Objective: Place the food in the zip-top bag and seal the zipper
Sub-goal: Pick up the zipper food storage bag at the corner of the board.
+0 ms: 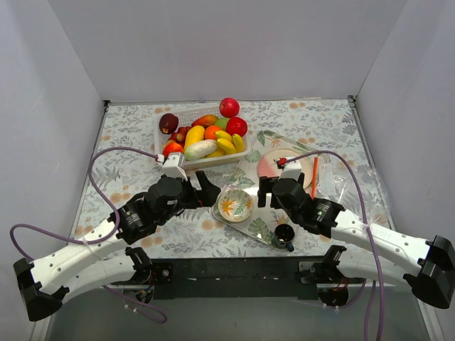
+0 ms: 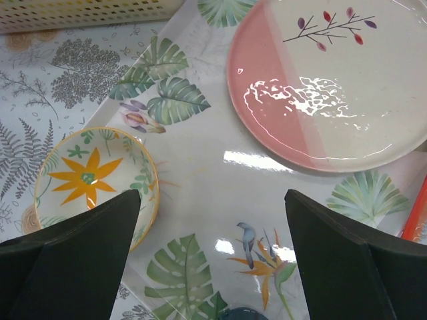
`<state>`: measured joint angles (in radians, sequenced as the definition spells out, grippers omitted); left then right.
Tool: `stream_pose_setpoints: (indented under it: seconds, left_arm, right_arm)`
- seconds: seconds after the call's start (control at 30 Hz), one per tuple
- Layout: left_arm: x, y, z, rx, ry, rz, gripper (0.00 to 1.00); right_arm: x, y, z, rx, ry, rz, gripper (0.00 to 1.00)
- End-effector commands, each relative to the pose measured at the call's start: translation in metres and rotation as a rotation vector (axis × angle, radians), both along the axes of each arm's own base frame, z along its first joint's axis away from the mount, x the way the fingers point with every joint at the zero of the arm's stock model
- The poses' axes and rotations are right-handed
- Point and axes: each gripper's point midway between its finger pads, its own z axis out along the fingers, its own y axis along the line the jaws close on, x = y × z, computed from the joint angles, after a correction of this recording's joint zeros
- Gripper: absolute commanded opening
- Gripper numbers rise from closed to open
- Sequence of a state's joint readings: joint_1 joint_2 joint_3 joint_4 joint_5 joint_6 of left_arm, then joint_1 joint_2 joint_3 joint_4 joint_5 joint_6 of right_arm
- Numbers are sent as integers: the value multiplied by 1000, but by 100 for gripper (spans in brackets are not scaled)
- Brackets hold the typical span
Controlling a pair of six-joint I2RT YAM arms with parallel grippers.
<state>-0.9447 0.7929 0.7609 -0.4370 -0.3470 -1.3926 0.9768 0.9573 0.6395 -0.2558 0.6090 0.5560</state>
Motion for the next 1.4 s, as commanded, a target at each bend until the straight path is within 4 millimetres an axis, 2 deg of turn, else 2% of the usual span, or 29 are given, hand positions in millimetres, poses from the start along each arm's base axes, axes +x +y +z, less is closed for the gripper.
stream_pose_setpoints:
  seconds: [0.0,0.27,0.37,0.4,0.47,0.5,0.53,0.6,0.67,0.7,0.8,0.9,0.97,1.07,1.3,1.37]
  left_arm:
    - [1,7,-1,-11,3,40,98]
    - [0,11,1,20,8,45,98]
    - [0,10,8,14,-3,34,98]
    - [0,8,14,8,-16,22,98]
    - [2,8,19,6,-26,25,98]
    - [3,8,21,11,-33,28,98]
    - [5,7,28,1,-43,31,98]
    - [8,5,27,19,-36,41,98]
    - [11,2,31,18,-34,43,98]
    - [13,-1,27,29,-21,45,98]
    - [14,-9,21,22,3,34,98]
    - [14,-15,16,9,16,20,98]
    - [14,-16,14,6,18,18,98]
    - [13,-17,15,1,18,9,98]
    - [10,-11,10,13,25,21,98]
    - [10,-9,10,10,25,25,98]
  right_arm:
    - [8,0,27,51,-40,-54,98]
    - [10,-3,32,-3,-3,-89,99]
    - [15,-7,31,-55,16,-118,98]
    - [19,-15,37,-72,31,-153,99]
    - [28,-25,32,-121,80,-191,98]
    - [37,-40,31,-141,107,-243,98]
    - [41,-45,30,-161,134,-259,98]
    - [52,-67,28,-184,161,-322,98]
    - [59,-86,23,-217,186,-375,98]
    - [65,-105,18,-223,208,-432,98]
    - [62,-136,2,-252,270,-510,96]
    - [57,-150,-24,-217,325,-558,92]
    - [54,-154,-40,-182,346,-587,85]
    - [56,-159,-53,-127,334,-607,78]
    - [55,-169,-66,-95,327,-647,71]
    - [56,-169,-69,-86,327,-647,63]
